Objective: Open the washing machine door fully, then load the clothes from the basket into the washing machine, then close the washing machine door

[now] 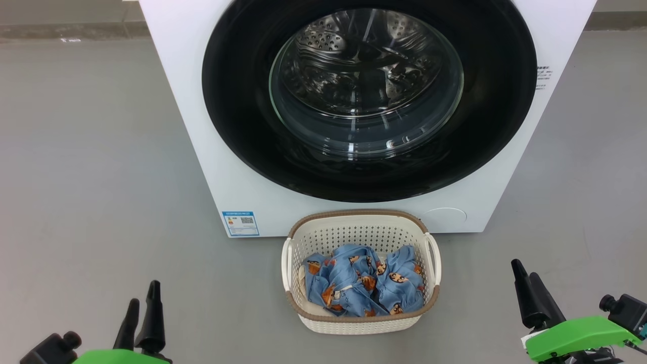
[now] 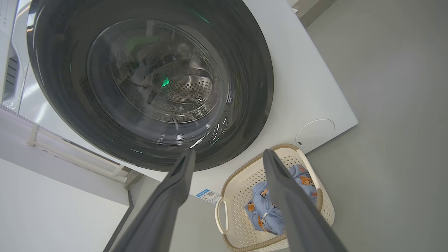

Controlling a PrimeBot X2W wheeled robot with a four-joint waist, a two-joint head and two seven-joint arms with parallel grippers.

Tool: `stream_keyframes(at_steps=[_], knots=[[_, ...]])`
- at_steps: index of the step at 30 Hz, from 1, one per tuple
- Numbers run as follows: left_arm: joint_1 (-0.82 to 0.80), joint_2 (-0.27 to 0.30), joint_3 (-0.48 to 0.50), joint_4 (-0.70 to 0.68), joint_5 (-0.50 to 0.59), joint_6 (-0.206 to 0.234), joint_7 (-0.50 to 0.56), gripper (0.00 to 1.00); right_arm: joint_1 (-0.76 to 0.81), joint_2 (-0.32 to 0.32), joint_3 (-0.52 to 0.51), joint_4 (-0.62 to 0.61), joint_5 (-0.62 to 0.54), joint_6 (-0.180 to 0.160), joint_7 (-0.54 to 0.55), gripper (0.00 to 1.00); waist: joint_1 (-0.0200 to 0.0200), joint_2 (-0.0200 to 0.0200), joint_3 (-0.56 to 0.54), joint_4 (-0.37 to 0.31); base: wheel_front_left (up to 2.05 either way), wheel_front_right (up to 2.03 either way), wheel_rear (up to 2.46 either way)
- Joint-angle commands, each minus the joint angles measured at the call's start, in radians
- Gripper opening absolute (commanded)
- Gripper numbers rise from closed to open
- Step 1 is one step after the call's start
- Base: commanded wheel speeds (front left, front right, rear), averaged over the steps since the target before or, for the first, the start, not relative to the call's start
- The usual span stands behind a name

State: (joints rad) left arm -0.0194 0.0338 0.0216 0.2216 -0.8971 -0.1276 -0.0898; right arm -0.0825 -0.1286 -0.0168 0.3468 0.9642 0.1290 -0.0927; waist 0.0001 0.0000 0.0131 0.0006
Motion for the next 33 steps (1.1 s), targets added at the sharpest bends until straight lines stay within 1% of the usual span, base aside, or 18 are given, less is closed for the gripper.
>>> stream_keyframes(at_steps=[1, 17, 33], knots=[[-0.028, 0.021, 0.015, -0.033, 0.041, -0.002, -0.017, 1.0, -0.036, -0.02, 0.016, -0.021, -0.043, 0.001, -0.015, 1.0, 0.0, 0.0, -0.001, 0.0, 0.0, 0.0, 0.0], [-0.028, 0.029, 0.004, -0.047, 0.268, -0.002, -0.064, 1.0, -0.04, -0.045, 0.037, -0.013, -0.25, 0.001, -0.062, 1.0, 0.0, 0.0, 0.008, -0.002, 0.0, 0.0, 0.0], [-0.031, 0.035, 0.002, -0.05, 0.437, -0.003, -0.108, 1.0, -0.04, -0.067, 0.047, -0.011, -0.418, 0.001, -0.106, 1.0, 0.0, 0.0, 0.005, -0.004, 0.0, 0.0, 0.0]])
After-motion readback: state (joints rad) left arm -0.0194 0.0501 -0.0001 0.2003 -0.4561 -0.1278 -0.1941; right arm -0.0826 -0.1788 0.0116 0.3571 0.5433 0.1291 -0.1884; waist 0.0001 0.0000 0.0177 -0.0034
